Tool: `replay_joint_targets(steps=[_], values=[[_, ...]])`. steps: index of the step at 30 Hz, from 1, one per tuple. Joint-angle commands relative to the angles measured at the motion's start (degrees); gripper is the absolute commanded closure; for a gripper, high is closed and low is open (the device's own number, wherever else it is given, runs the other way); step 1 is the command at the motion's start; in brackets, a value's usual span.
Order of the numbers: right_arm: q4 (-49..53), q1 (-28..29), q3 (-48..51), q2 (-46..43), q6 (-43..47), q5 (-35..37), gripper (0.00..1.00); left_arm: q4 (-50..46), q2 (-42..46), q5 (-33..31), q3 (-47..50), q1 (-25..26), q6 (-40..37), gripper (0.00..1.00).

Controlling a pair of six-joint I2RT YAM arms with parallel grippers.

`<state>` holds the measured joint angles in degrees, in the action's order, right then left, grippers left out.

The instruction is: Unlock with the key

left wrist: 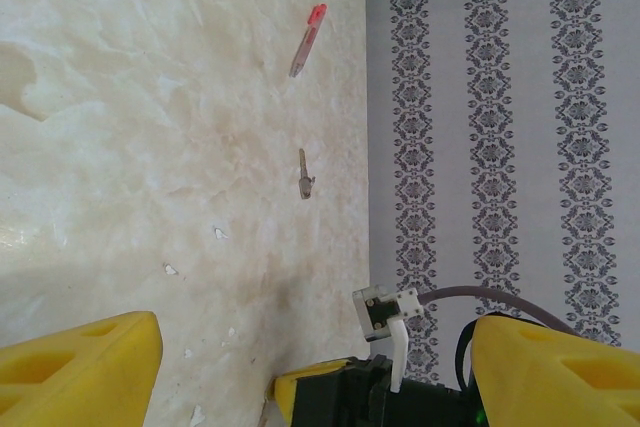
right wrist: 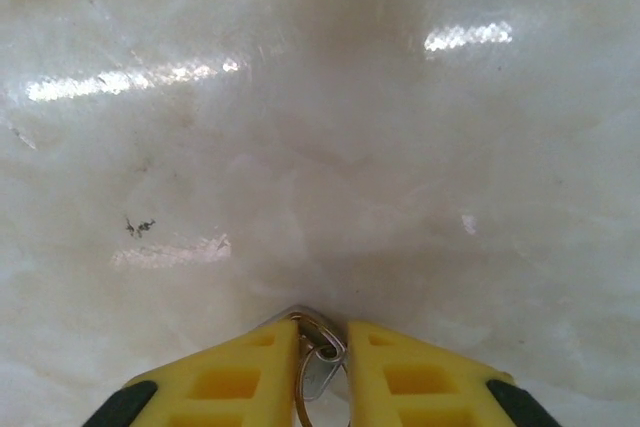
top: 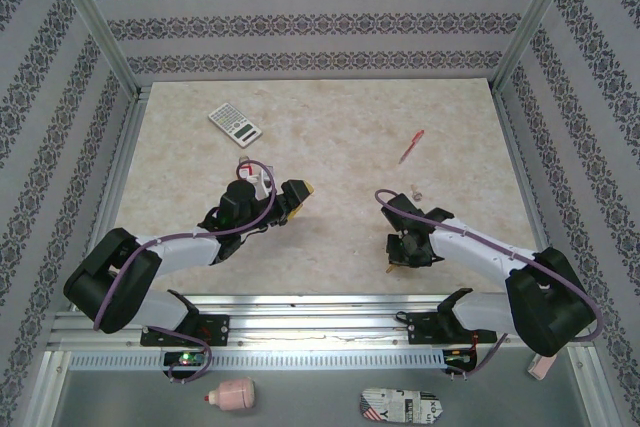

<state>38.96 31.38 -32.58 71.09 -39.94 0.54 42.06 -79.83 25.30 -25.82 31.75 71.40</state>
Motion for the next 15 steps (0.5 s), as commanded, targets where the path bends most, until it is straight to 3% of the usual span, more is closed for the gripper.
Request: replay_joint_targets(steps=[1, 5, 11, 15], values=[[0.76, 0.09, -0.89, 1.13, 0.15, 0.13, 0.88, 3.01, -0.39, 0.71, 0.74, -0.81, 0.19, 0.19], [0.98, 0.03, -1.00, 1.14, 0.29, -0.01, 1.00, 3.02, -0.57, 0.89, 0.75, -0.82, -0.03, 0.19], [2.45, 0.08, -1.47, -1.76, 0.29, -0.64, 1.00, 3.09, -0.62, 1.96, -0.04, -0.88, -0.37, 0.19], [3.16, 0.64, -3.41, -9.08, -0.26, -2.89, 1.00, 3.42, -0.77, 4.38, -2.43, -0.14, -1.20, 0.19]])
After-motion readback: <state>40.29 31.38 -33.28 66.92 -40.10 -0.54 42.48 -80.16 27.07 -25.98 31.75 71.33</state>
